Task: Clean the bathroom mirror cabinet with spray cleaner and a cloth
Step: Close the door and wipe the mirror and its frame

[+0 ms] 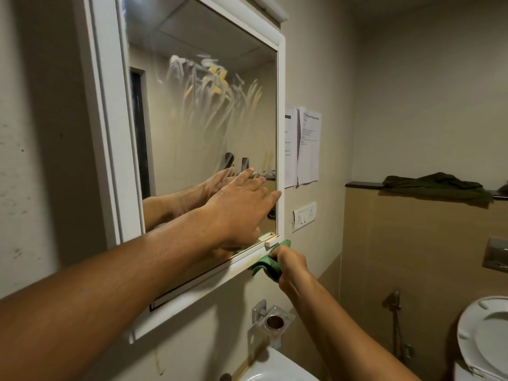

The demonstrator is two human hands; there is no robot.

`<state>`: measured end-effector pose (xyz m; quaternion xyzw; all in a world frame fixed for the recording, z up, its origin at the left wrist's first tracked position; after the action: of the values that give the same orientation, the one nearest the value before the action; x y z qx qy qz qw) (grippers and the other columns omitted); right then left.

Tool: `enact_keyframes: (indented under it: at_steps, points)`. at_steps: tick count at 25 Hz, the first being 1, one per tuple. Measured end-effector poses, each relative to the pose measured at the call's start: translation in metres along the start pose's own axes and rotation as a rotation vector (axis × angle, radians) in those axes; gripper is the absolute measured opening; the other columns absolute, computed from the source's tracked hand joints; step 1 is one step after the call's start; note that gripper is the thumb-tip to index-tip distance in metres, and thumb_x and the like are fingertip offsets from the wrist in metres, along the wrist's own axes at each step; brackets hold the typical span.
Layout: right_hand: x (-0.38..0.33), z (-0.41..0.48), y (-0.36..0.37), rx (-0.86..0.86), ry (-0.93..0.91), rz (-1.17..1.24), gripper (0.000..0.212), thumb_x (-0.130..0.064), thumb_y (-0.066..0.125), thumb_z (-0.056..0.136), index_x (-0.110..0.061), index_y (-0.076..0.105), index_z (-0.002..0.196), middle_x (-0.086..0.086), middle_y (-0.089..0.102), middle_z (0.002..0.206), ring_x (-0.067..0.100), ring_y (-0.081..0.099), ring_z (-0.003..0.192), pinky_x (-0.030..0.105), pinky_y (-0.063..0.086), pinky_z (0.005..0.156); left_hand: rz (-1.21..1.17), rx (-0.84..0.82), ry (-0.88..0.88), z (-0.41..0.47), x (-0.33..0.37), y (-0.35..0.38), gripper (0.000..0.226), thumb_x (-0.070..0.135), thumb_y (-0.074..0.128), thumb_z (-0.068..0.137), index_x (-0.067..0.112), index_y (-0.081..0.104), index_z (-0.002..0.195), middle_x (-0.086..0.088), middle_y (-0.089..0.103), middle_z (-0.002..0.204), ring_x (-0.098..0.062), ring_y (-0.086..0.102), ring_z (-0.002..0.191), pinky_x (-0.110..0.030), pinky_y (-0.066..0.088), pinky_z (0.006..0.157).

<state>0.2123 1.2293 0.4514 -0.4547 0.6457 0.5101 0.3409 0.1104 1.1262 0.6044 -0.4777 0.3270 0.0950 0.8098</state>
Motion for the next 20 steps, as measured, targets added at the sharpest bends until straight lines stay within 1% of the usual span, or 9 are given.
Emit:
enact_keyframes:
  at_steps: [4, 6, 10, 11, 12, 14, 15, 18, 20]
  points:
    - [0.022, -0.045, 0.016, -0.043, 0.014, -0.027, 0.022, 0.005, 0.056, 0.089, 0.000, 0.061, 0.109, 0.020, 0.069, 0.100, 0.029, 0.071, 0.082, 0.025, 0.054, 0.046, 0.045, 0.037, 0.015, -0.030, -0.001, -0.001, 0.083, 0.041, 0.052, 0.094, 0.020, 0.011, 0.164, -0.009, 0.026, 0.167, -0.025, 0.009, 0.158, -0.046, -0.009, 0.126]
    - [0.037, -0.071, 0.022, -0.083, -0.016, -0.036, 0.023, 0.004, 0.055, 0.089, 0.000, 0.060, 0.111, 0.021, 0.068, 0.104, 0.030, 0.070, 0.086, 0.025, 0.054, 0.046, 0.088, 0.036, 0.018, -0.049, -0.005, -0.001, 0.082, 0.043, 0.050, 0.096, 0.020, 0.010, 0.164, -0.009, 0.027, 0.167, -0.025, 0.009, 0.158, -0.047, -0.009, 0.125]
    - [0.066, -0.095, 0.016, -0.267, -0.180, -0.092, 0.025, 0.000, 0.057, 0.095, -0.008, 0.061, 0.118, 0.018, 0.069, 0.109, 0.034, 0.071, 0.099, 0.036, 0.064, 0.070, 0.211, 0.060, -0.003, -0.092, -0.021, -0.002, 0.078, 0.045, 0.040, 0.095, 0.021, 0.011, 0.163, -0.010, 0.027, 0.167, -0.028, 0.012, 0.158, -0.052, 0.000, 0.128]
    - [0.064, -0.092, 0.009, -0.236, -0.213, -0.056, 0.023, 0.000, 0.057, 0.096, -0.011, 0.061, 0.116, 0.016, 0.068, 0.108, 0.032, 0.071, 0.098, 0.038, 0.064, 0.071, 0.215, 0.091, -0.009, -0.103, -0.029, -0.005, 0.076, 0.045, 0.036, 0.095, 0.022, 0.013, 0.163, -0.010, 0.026, 0.167, -0.028, 0.011, 0.158, -0.052, 0.003, 0.128]
    - [0.058, -0.086, 0.000, -0.140, -0.230, -0.009, 0.021, 0.001, 0.055, 0.097, -0.013, 0.061, 0.111, 0.014, 0.067, 0.106, 0.030, 0.070, 0.096, 0.039, 0.064, 0.072, 0.210, 0.138, -0.007, -0.113, -0.037, -0.007, 0.074, 0.045, 0.031, 0.093, 0.022, 0.018, 0.163, -0.010, 0.027, 0.167, -0.029, 0.013, 0.158, -0.053, 0.008, 0.128]
    - [0.040, -0.059, -0.020, 0.125, -0.256, 0.034, 0.018, 0.002, 0.050, 0.099, -0.011, 0.062, 0.102, 0.010, 0.065, 0.099, 0.025, 0.068, 0.091, 0.039, 0.063, 0.073, 0.219, 0.233, 0.053, -0.124, -0.046, -0.015, 0.073, 0.045, 0.022, 0.090, 0.021, 0.034, 0.158, -0.012, 0.038, 0.162, -0.031, 0.023, 0.155, -0.055, 0.016, 0.126]
    - [0.031, -0.044, -0.028, 0.218, -0.279, -0.014, 0.018, 0.001, 0.048, 0.101, -0.009, 0.063, 0.101, 0.009, 0.065, 0.096, 0.022, 0.066, 0.088, 0.037, 0.062, 0.072, 0.242, 0.259, 0.083, -0.126, -0.048, -0.016, 0.070, 0.045, 0.024, 0.091, 0.020, 0.041, 0.155, -0.013, 0.043, 0.158, -0.032, 0.028, 0.153, -0.055, 0.020, 0.126]
    - [0.020, -0.013, -0.018, 0.252, -0.399, -0.356, 0.021, -0.006, 0.048, 0.103, -0.012, 0.068, 0.106, 0.007, 0.066, 0.093, 0.019, 0.063, 0.082, 0.033, 0.058, 0.067, 0.291, 0.281, 0.142, -0.127, -0.047, -0.014, 0.060, 0.044, 0.035, 0.094, 0.018, 0.053, 0.145, -0.014, 0.055, 0.148, -0.034, 0.041, 0.146, -0.055, 0.026, 0.123]
    - [0.033, -0.004, -0.002, 0.232, -0.458, -0.509, 0.027, -0.007, 0.049, 0.102, -0.017, 0.069, 0.118, 0.003, 0.067, 0.096, 0.020, 0.065, 0.087, 0.038, 0.062, 0.077, 0.306, 0.303, 0.166, -0.127, -0.046, -0.013, 0.055, 0.044, 0.044, 0.094, 0.016, 0.058, 0.139, -0.014, 0.059, 0.143, -0.035, 0.046, 0.142, -0.055, 0.028, 0.122]
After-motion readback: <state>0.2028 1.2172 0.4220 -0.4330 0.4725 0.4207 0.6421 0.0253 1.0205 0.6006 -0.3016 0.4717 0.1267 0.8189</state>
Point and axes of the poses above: each hand's wrist, its own z-axis towards the middle knuckle, its own y-axis out of the palm, x = y × z, the point moved 2 cm from there along z, towards the middle knuckle
